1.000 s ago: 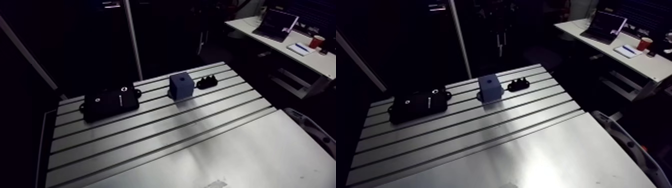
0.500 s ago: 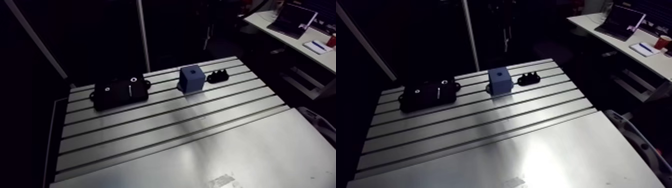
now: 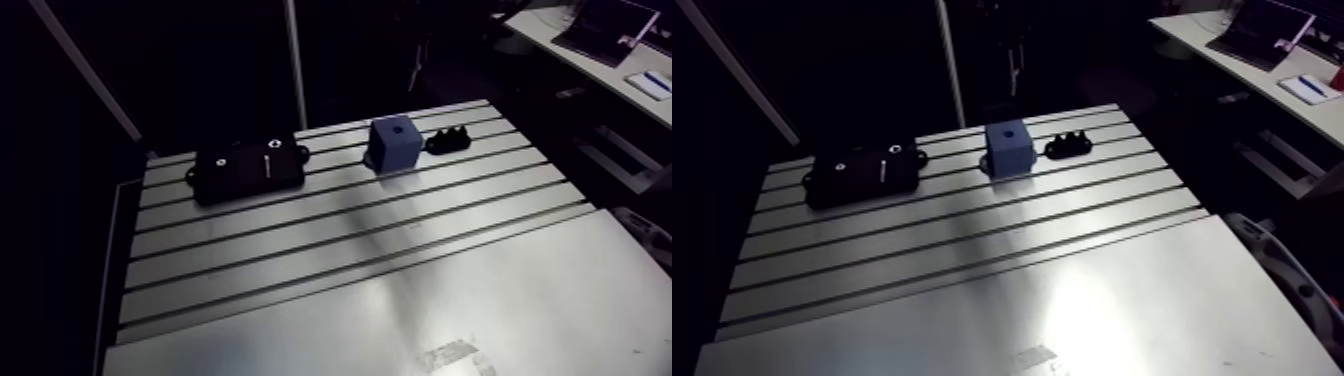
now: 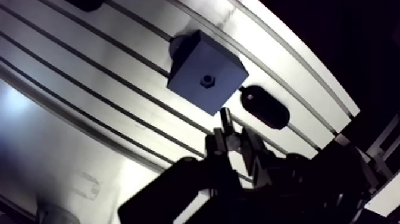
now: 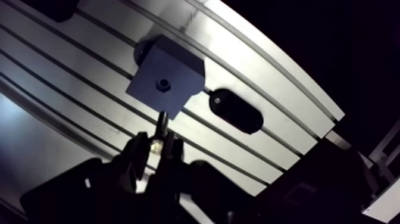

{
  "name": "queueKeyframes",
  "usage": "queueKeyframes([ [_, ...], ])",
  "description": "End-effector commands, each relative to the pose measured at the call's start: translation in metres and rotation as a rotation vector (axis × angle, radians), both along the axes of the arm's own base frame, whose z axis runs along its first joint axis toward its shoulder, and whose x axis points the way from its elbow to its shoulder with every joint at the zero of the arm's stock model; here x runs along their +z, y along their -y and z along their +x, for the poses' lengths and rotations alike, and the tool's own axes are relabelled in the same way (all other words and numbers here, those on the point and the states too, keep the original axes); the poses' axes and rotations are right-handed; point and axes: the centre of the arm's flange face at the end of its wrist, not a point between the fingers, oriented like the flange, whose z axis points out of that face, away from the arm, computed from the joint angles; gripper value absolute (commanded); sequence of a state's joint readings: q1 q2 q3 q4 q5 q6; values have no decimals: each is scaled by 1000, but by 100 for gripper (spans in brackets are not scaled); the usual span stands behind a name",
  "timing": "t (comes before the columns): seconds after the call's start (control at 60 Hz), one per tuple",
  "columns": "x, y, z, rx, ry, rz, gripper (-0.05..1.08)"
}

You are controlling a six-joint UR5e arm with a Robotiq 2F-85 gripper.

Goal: Pick up the M10 bolt and insert it into the hex recess until seated.

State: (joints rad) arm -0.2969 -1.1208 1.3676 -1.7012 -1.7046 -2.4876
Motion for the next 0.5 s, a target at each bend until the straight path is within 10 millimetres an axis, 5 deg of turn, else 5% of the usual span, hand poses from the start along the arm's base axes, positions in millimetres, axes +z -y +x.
queueKeyframes([
  [0.017, -11, -1, -4, -10, 6, -2, 76],
  [0.5, -30, 4, -7, -4, 27, -6, 77],
])
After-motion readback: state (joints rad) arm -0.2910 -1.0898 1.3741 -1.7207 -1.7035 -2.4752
